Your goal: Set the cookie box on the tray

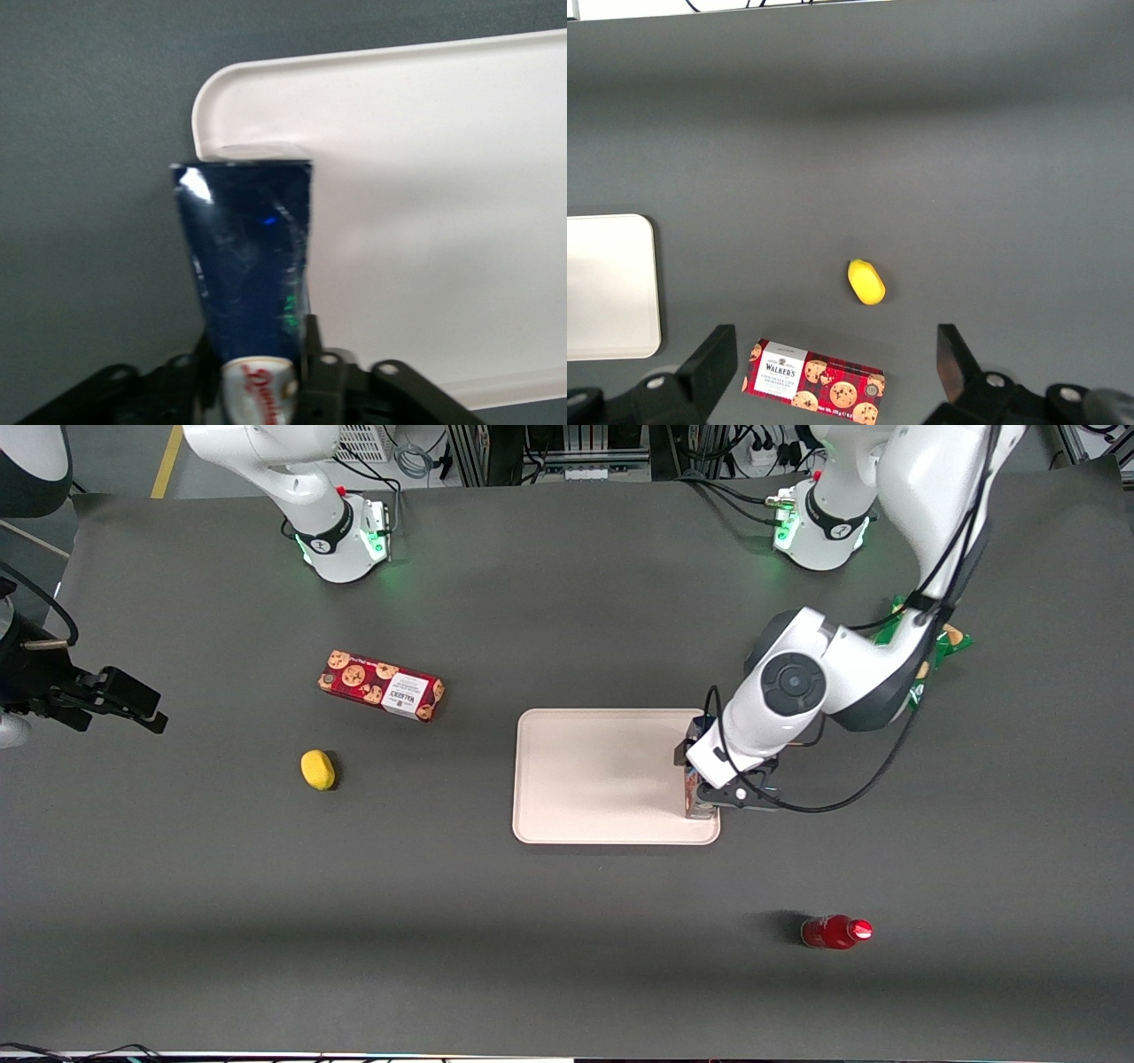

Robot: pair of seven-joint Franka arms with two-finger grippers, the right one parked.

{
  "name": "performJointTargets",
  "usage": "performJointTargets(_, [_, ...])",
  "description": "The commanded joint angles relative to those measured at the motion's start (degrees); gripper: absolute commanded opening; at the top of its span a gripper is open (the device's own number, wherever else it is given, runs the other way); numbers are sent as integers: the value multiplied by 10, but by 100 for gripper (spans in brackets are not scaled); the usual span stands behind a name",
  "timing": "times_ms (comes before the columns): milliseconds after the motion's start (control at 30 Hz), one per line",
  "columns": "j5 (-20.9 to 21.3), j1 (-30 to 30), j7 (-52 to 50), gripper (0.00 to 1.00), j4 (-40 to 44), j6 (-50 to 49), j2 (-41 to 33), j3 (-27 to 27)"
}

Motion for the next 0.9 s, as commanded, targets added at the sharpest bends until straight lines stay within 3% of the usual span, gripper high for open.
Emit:
performJointTargets(0, [6, -2, -6, 100, 84, -137, -44, 1])
performJointTargets(233, [4, 2, 28, 100, 199, -299, -76, 5])
performJointTargets(400, [2, 2, 85, 100, 251, -405, -124, 39])
performJointTargets(500, [-20, 2, 142, 100, 274, -459, -165, 80])
performJointTargets(667, [-79, 2, 253, 100, 269, -512, -240, 179])
performJointTargets(867, [-84, 2, 358, 100, 173, -485, -315, 249])
